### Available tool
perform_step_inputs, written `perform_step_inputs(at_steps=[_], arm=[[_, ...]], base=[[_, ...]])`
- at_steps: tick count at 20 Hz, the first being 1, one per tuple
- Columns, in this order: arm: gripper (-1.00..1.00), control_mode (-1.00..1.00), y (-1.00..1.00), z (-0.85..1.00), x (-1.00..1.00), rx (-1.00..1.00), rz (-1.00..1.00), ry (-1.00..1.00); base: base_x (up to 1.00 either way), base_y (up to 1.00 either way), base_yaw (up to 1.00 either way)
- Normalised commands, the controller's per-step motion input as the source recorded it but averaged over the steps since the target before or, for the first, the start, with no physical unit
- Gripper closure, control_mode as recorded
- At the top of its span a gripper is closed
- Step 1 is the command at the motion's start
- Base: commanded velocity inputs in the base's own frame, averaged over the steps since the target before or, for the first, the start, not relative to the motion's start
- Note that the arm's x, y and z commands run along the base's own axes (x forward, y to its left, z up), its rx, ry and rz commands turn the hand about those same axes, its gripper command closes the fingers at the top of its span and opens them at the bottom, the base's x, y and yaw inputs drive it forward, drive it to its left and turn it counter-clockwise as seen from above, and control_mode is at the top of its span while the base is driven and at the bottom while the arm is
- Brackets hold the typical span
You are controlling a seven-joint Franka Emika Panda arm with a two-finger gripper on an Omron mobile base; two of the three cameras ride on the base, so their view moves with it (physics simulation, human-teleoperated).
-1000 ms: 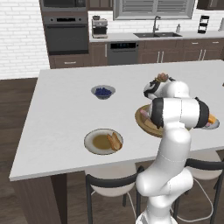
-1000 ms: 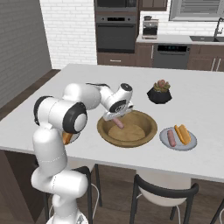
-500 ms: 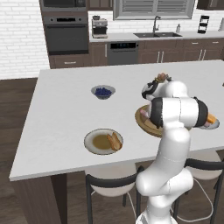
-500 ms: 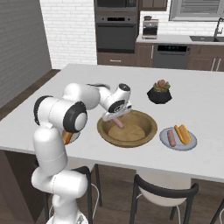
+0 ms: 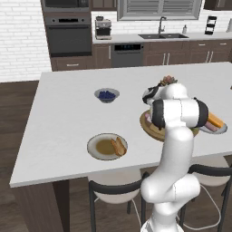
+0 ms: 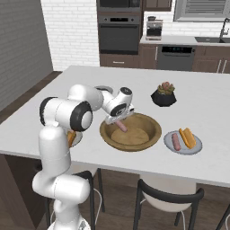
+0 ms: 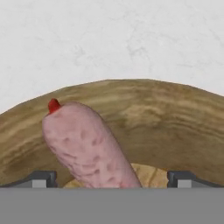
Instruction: Place one bun and one sausage from the bowl on each plate.
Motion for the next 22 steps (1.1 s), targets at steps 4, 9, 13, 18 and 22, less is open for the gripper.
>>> perform_step_inputs(at_steps=[4, 9, 13, 18, 22], arm=[[-1.0, -1.0, -0.01, -0.19, 0.28, 0.0, 0.0, -0.01], [-1.0, -1.0, 0.0, -0.17, 0.04, 0.0, 0.0, -0.01], [1.0, -1.0, 0.0, -0.13, 0.0, 0.0, 0.0, 0.0], [1.0, -1.0, 0.0, 0.0, -0.02, 0.0, 0.0, 0.0], [1.0, -1.0, 0.0, 0.28, -0.45, -0.01, -0.05, -0.01]], base=[[0.0, 0.0, 0.0], [0.0, 0.0, 0.0], [0.0, 0.0, 0.0], [0.0, 0.0, 0.0], [0.0, 0.0, 0.0]])
